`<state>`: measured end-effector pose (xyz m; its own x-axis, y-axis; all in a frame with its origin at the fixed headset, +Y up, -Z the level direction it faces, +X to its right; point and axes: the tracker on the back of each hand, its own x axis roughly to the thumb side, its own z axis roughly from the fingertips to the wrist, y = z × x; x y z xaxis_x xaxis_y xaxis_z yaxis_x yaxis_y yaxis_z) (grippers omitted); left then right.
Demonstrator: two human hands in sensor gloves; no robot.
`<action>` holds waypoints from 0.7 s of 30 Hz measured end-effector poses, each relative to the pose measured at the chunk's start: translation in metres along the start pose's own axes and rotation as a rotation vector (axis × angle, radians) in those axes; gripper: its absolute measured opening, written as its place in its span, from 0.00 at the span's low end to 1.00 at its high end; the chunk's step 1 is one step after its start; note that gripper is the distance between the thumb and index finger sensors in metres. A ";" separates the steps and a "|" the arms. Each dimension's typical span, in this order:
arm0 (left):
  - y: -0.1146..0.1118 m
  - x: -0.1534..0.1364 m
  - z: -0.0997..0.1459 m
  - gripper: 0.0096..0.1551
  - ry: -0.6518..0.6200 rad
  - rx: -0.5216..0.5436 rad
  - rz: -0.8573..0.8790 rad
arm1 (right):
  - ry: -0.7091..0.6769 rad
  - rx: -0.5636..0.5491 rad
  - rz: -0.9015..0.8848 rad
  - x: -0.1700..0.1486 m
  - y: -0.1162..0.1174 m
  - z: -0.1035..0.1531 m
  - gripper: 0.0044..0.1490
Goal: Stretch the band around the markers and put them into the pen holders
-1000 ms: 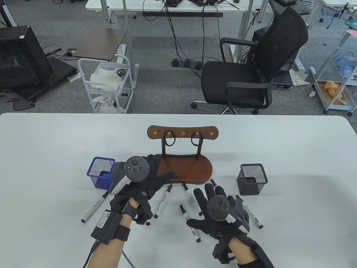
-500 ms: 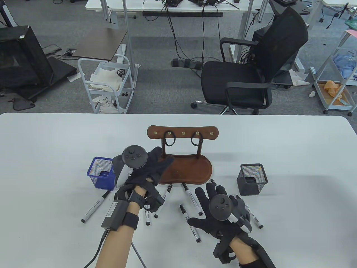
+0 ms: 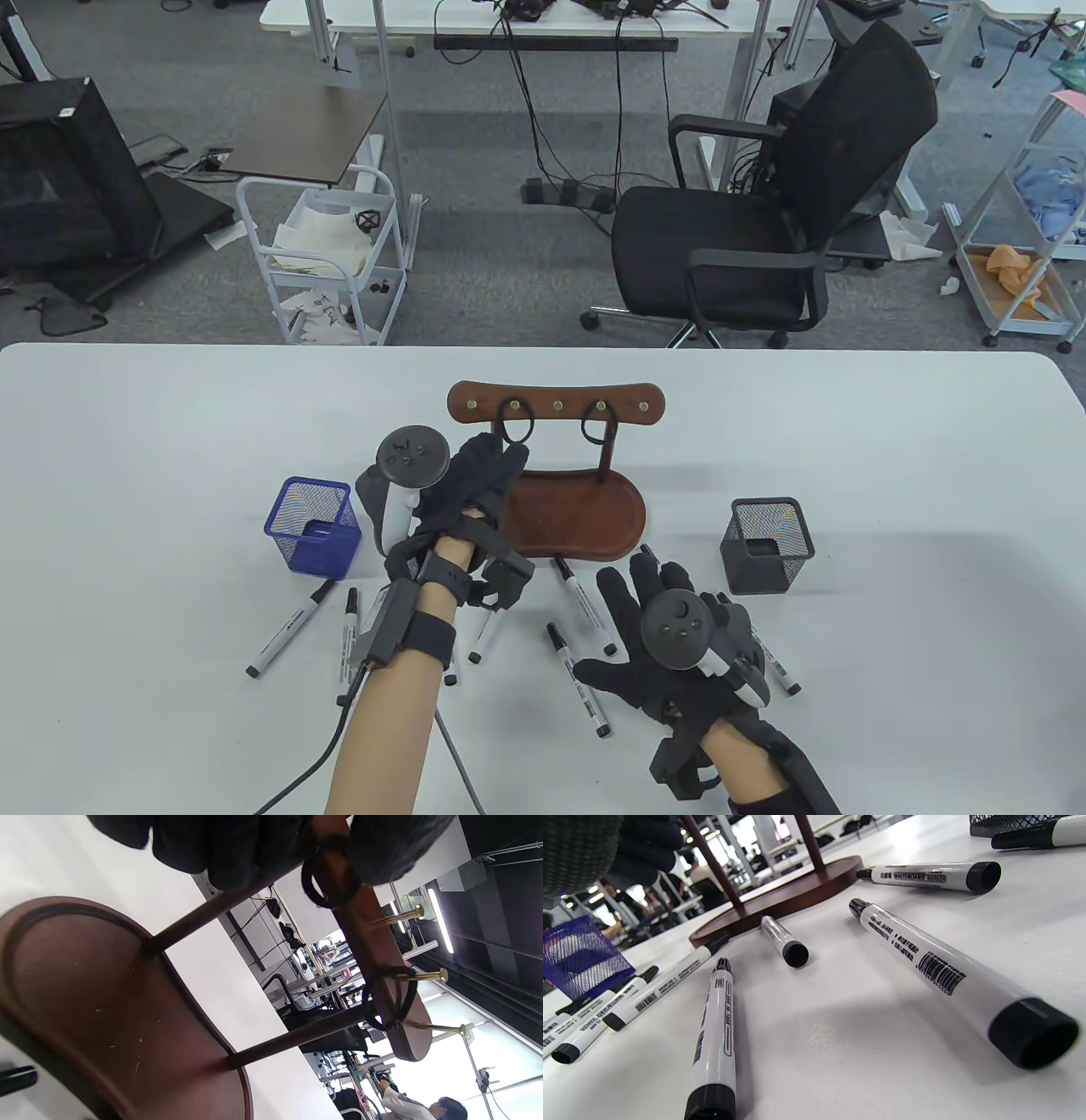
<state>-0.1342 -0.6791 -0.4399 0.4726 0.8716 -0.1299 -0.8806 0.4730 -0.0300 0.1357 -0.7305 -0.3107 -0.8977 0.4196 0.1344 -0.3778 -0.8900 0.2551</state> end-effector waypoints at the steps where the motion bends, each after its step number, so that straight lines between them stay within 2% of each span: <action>1: -0.001 0.000 -0.002 0.43 -0.004 -0.005 0.006 | 0.000 0.001 -0.002 0.000 0.000 0.000 0.64; 10: -0.005 -0.001 -0.014 0.38 0.029 0.012 0.045 | 0.004 -0.001 -0.008 -0.002 -0.002 0.001 0.64; 16: -0.003 -0.001 -0.016 0.25 0.018 0.040 0.065 | 0.005 -0.004 -0.009 -0.001 -0.003 0.001 0.64; 21: 0.000 0.000 -0.014 0.24 0.005 0.031 0.076 | 0.006 -0.005 -0.009 -0.001 -0.003 0.001 0.64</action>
<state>-0.1349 -0.6807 -0.4540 0.4038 0.9048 -0.1354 -0.9125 0.4089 0.0109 0.1380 -0.7279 -0.3106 -0.8959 0.4261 0.1260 -0.3866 -0.8873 0.2516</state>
